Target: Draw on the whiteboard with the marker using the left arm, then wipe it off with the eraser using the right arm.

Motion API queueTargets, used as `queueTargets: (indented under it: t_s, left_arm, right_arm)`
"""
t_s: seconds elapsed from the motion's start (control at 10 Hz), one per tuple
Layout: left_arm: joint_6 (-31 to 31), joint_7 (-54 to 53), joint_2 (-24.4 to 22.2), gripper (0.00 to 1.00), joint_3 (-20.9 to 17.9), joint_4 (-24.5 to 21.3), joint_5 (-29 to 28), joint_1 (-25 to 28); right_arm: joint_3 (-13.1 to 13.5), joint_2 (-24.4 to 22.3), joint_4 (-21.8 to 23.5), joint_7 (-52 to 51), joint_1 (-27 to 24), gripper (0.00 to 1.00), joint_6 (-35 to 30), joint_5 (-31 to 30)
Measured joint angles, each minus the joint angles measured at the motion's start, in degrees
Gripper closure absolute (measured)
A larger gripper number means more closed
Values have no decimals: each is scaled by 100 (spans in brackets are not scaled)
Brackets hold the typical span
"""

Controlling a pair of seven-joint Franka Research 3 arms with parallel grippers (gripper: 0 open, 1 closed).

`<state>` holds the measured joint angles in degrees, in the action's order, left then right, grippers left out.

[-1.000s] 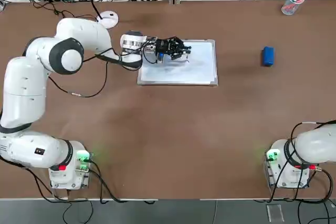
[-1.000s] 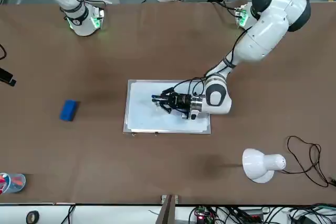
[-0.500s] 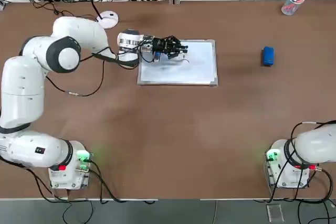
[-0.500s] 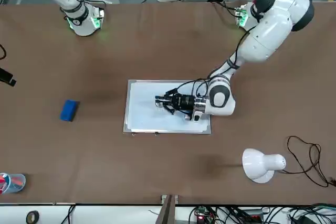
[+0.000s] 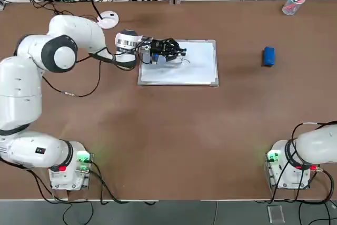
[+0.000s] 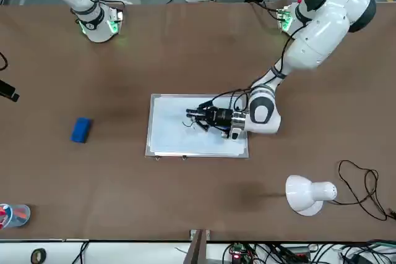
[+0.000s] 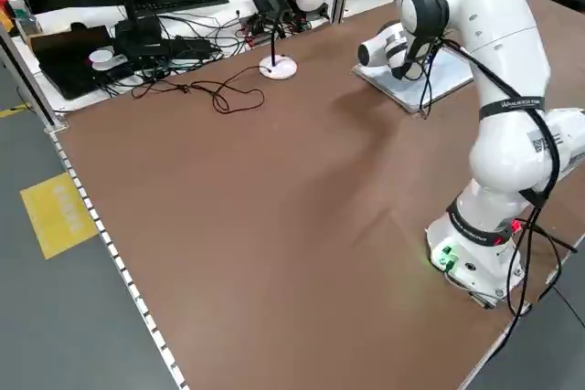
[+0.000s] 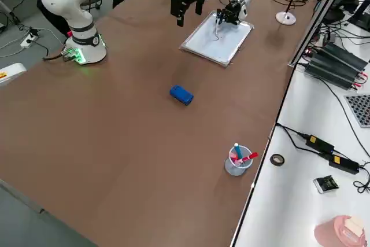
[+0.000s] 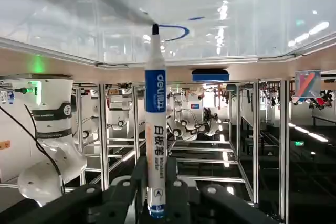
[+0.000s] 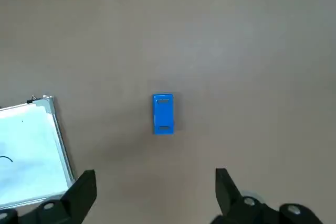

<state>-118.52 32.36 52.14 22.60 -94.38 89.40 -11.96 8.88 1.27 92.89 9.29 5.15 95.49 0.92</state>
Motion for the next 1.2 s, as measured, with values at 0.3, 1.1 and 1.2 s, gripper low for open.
queueTargets:
  t_s: [0.3, 1.1, 1.2]
  left_arm:
    - [29, 19, -81, 82, 0, -94, -173, 104]
    - [16, 362, -30, 82, -174, 299, -623, 127]
    - [-9, 518, -5, 82, -195, 408, -735, 122]
  right_arm:
    - [1, 0, 8, 0, -1, 0, -1, 0]
    - [0, 0, 20, 0, -1, 0, -1, 0]
    - [0, 0, 30, 0, -1, 0, -1, 0]
